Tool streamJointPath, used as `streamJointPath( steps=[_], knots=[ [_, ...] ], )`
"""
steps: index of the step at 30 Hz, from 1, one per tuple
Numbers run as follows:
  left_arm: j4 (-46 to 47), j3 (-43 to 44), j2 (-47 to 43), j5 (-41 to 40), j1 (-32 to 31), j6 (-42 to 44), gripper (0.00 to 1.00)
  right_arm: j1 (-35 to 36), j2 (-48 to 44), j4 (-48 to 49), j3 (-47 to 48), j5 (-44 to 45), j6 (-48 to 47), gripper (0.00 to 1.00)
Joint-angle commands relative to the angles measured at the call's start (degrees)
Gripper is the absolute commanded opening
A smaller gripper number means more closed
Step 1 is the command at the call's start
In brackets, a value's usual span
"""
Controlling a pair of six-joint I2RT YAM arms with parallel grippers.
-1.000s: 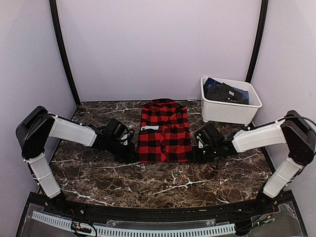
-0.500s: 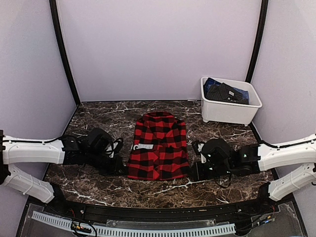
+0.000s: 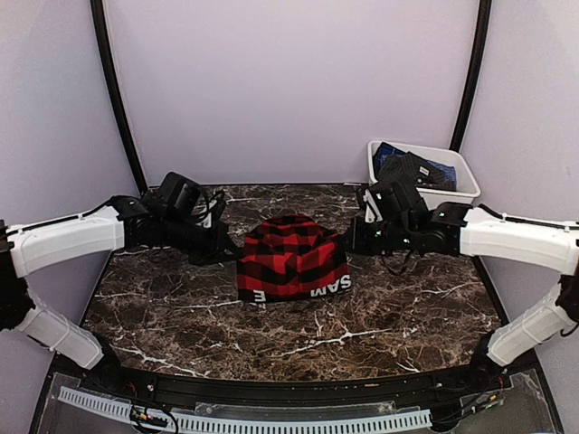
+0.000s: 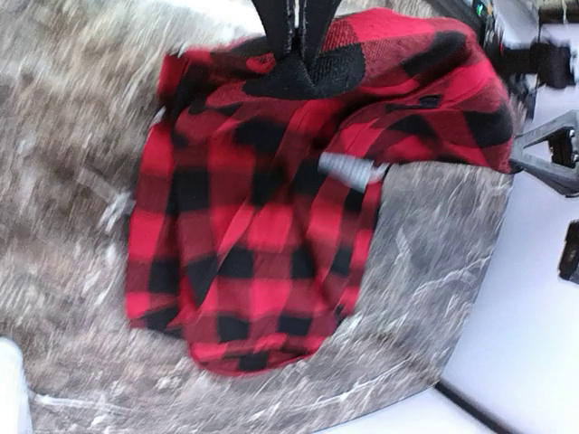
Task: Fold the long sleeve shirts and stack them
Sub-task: Fold the 2/3-rectangle-folded shirt at the center of the board.
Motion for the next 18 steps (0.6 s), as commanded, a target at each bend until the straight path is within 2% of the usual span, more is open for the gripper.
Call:
streamJointPath(
  steps=[1, 3, 5, 8, 11, 13, 15, 18],
  knots=[
    [5.48, 8.78, 14.25, 8.61, 10.72, 7.66, 0.0, -11.4, 12.72, 10.21, 7.31, -7.68, -7.63, 0.0],
    [9.34, 14.46, 23.51, 12.16, 14.73, 8.5, 0.0, -16.09, 21.36, 12.13, 12.94, -10.46, -8.56, 0.0],
    [11.64, 24.12, 33.39, 14.71, 17.51, 8.92, 0.0, -19.41, 31.12, 14.3, 18.8, -11.97, -9.0, 0.0],
    [13.59, 34.28, 48.49, 17.21, 19.66, 8.06, 0.0, -22.75, 43.66, 13.48, 29.7, -13.28, -9.36, 0.0],
    [13.56, 44.47, 57.1, 18.27, 20.76, 7.01, 0.0, -23.9, 53.07, 10.58, 39.12, -14.02, -10.6, 0.0],
    [11.49, 48.19, 61.23, 17.43, 20.81, 7.43, 0.0, -23.91, 56.76, 7.69, 43.27, -14.61, -11.52, 0.0],
    [12.18, 46.97, 62.06, 17.55, 20.78, 6.89, 0.0, -23.63, 57.31, 7.19, 42.82, -15.14, -11.77, 0.0],
    [16.16, 39.89, 58.0, 18.09, 20.35, 4.79, 0.0, -22.21, 53.92, 9.52, 35.0, -14.8, -11.33, 0.0]
  ],
)
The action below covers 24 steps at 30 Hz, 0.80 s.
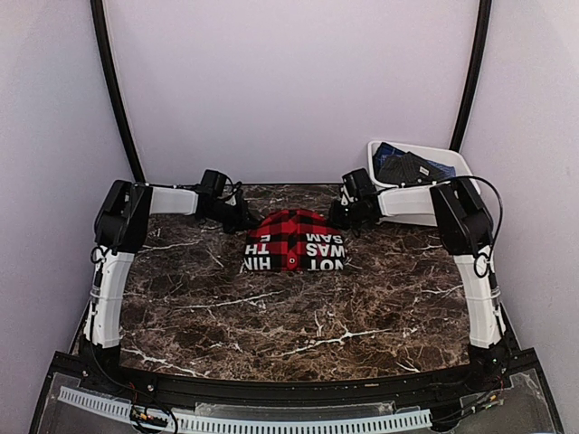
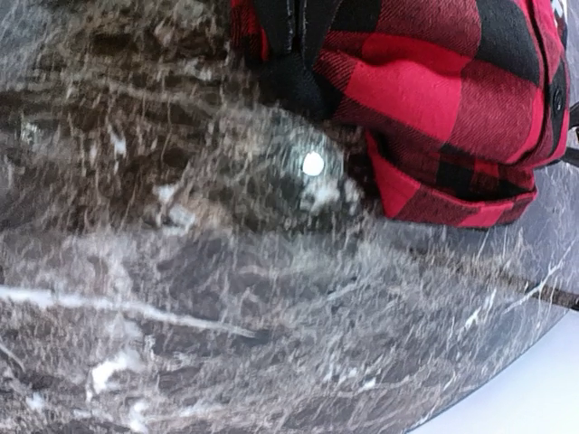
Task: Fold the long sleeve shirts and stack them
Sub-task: Fold the 2/3-rectangle-folded shirt at the center of the board.
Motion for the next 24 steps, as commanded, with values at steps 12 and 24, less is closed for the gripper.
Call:
streamJointPath(
  steps=[12, 24],
  knots=[
    [13.14, -48.08, -37.46, -5.05, -8.08, -5.04, 0.0, 11.65, -34.11, 8.17, -44.79, 6.1, 9.73, 0.0],
    [7.92, -49.4, -45.4, -10.59, -7.07, -2.62, 0.0, 11.75, -41.51, 8.95, -44.91, 10.01, 5.82, 0.0]
  ],
)
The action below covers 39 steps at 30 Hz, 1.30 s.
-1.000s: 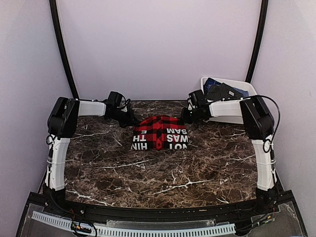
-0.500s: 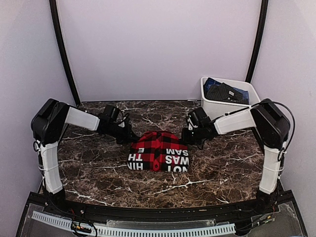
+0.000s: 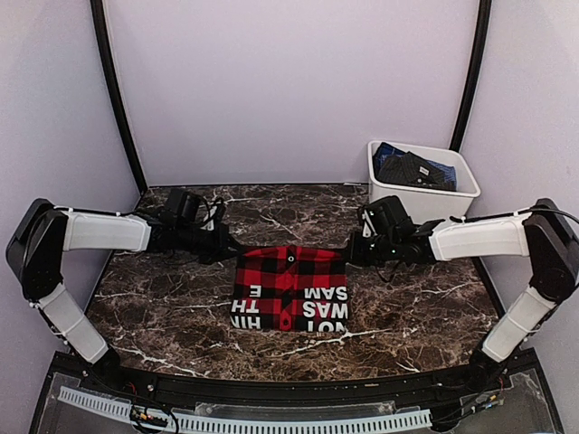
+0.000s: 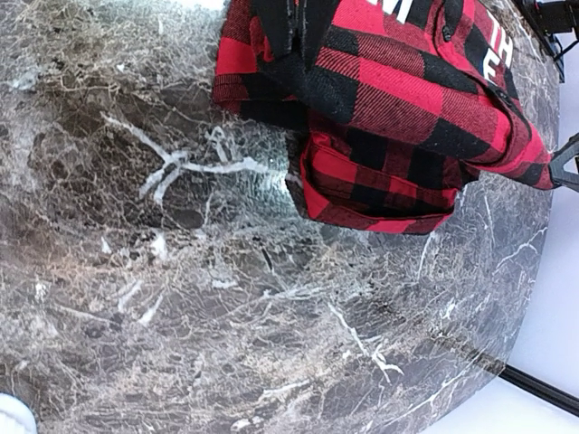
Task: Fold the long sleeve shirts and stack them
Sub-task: Fold the 2/3-rectangle-folded shirt at the center of the board, then smooth out the square-folded shirt at the center of the board.
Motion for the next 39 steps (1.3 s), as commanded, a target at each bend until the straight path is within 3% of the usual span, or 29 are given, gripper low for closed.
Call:
streamJointPath(
  steps=[1, 7, 8, 9, 11, 13, 15, 17, 21, 26, 30, 39],
  knots=[
    [-2.48, 0.58, 0.03, -3.68, 1.93, 1.0, 0.0, -0.54, 2.28, 0.77, 3.17, 3.38, -2.89, 0.0],
    [-2.2, 6.72, 8.51, -5.68, 5.54, 3.73, 0.0, -4.03, 10.31, 1.32, 9.74, 3.82, -5.64, 0.0],
    [-2.39, 7.79, 11.1, -5.92, 5.93, 4.65, 0.02, -4.81, 11.74, 1.28, 11.48, 2.95, -6.25, 0.04],
    [-2.54, 10.04, 12.34, -5.82, 6.56, 5.16, 0.2, -5.35, 12.91, 0.19, 13.45, 2.22, -6.84, 0.13],
    [-6.27, 13.86, 14.93, -6.86, 6.89, 6.75, 0.41, -5.52, 13.88, -2.48, 16.5, 2.41, -8.51, 0.33],
    [-8.08, 16.07, 15.37, -8.04, 6.93, 7.44, 0.52, -5.43, 13.54, -4.15, 18.23, 2.35, -9.82, 0.45],
    [-8.94, 16.86, 13.62, -9.6, 6.94, 7.4, 0.6, -4.67, 12.65, -6.53, 19.65, 4.17, -10.77, 0.5],
    [-9.95, 16.97, 11.63, -11.25, 6.9, 7.16, 0.62, -3.37, 11.76, -7.89, 20.56, 4.47, -11.22, 0.49],
    [-13.33, 16.3, 7.52, -14.47, 5.08, 7.34, 0.58, 1.14, 12.35, -9.1, 23.17, 2.04, -12.08, 0.43],
    [-14.05, 14.72, 6.57, -9.83, -0.08, 6.02, 0.32, 6.77, 17.03, -9.49, 27.87, 0.87, -12.86, 0.39],
    [-9.68, 15.26, 10.0, -4.4, -3.25, 3.88, 0.23, 8.39, 22.75, -9.17, 32.54, -2.72, -12.68, 0.34],
    [-7.34, 25.27, 24.91, -3.06, -4.62, 5.0, 0.2, 6.47, 33.78, -12.05, 40.02, -2.12, -11.57, 0.27]
  ],
)
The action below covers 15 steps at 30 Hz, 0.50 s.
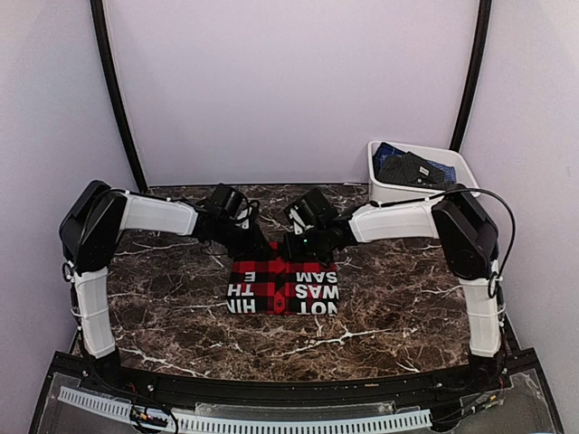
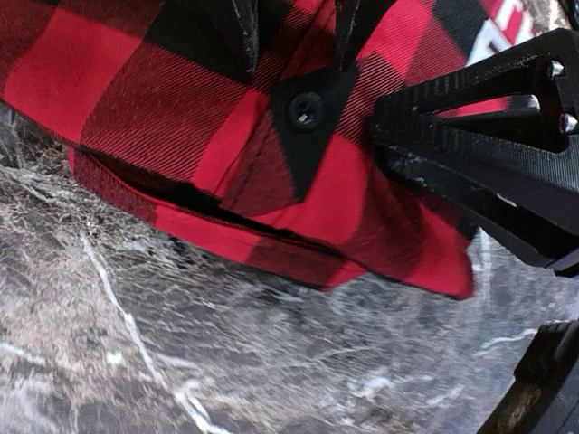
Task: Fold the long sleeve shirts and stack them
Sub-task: Smooth out the square-folded shirt at the center of the board.
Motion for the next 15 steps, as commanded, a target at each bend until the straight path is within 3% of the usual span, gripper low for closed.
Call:
streamJointPath(
  steps=[1, 7, 15],
  knots=[
    [0.51, 6.7, 6.96, 0.54, 0.29, 0.76, 0.2, -2.58, 4.34, -1.57, 4.1, 0.08, 1.09, 0.27],
    [-2.89, 12.43, 12.69, -1.63, 0.63, 1.26, 0.2, -5.72, 8.63, -3.94, 6.91, -2.0, 2.6, 0.29],
    [-10.98, 17.78, 9.39, -3.72, 1.0, 4.27, 0.25, -6.61, 3.44, -6.45, 7.27, -0.56, 0.53, 0.34]
  ],
)
